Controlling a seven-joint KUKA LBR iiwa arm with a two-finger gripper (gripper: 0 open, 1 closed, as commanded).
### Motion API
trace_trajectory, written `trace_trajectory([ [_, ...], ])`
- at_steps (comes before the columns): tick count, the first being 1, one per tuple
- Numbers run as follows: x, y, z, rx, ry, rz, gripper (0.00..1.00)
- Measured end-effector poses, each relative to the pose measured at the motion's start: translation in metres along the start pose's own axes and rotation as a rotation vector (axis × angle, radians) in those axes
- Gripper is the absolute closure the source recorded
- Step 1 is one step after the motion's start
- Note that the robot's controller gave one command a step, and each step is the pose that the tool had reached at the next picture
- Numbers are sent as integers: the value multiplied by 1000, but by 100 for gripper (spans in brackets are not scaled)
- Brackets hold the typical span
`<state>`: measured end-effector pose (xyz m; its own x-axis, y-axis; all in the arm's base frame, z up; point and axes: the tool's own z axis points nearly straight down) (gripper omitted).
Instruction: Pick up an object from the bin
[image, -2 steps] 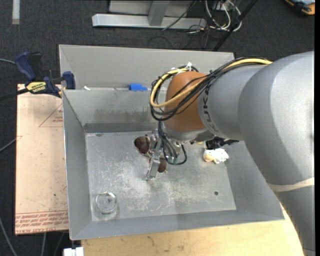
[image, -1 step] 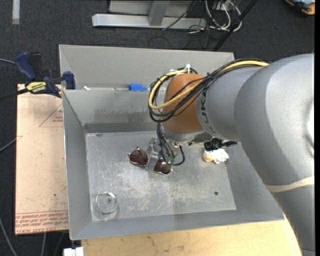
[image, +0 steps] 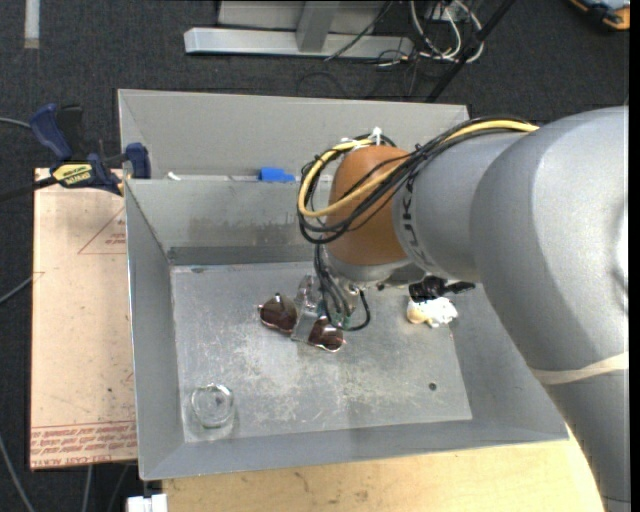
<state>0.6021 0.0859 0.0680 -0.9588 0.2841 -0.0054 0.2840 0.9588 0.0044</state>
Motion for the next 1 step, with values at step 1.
trace_trajectory([
  [1, 0, 0, -3, 1, 3, 1, 100],
])
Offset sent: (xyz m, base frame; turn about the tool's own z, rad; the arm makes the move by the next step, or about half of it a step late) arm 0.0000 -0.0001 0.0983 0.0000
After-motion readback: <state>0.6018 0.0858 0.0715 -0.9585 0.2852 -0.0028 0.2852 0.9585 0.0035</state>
